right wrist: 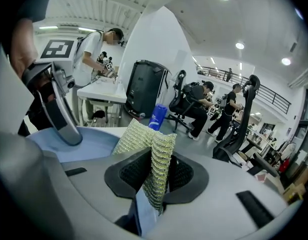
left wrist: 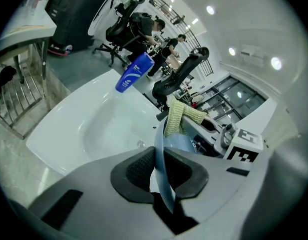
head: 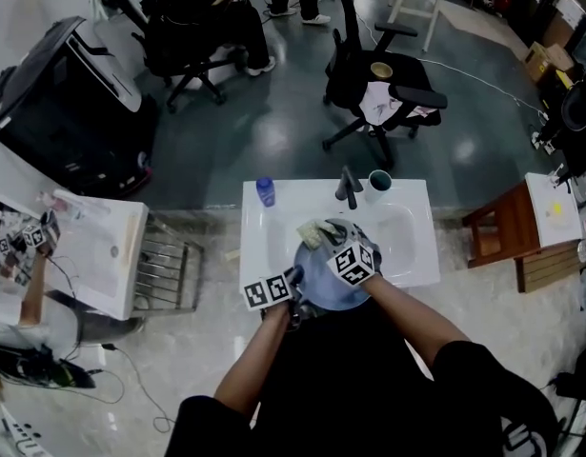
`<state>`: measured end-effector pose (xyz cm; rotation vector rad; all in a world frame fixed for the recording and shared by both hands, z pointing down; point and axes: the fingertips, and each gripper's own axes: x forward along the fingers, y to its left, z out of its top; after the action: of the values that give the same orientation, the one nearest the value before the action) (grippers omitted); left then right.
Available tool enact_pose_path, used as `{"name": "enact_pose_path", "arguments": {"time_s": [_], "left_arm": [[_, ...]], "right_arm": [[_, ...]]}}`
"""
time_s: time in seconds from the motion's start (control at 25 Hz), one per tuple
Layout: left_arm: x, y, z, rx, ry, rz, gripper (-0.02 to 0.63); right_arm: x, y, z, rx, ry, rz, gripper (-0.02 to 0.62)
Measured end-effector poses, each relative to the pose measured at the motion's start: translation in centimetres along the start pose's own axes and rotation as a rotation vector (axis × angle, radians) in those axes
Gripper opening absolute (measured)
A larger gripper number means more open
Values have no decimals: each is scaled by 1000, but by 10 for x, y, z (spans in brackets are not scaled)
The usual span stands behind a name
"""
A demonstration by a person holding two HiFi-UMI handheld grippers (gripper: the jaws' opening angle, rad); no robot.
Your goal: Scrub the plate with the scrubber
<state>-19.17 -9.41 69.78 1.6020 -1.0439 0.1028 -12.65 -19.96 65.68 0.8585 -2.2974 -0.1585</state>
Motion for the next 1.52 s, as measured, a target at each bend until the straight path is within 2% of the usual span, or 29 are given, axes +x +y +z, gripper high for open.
{"name": "enact_pose_path", "arguments": {"time_s": [0.6,1.52], "left_arm": [[10,0,-8,-2,32,0,48],[16,-10,-4,-49,-7,36,55]], "right_arm": [[-18,-37,-48,24,85,-72,66],[-54,-64,-106,53,167,-38,67]]}}
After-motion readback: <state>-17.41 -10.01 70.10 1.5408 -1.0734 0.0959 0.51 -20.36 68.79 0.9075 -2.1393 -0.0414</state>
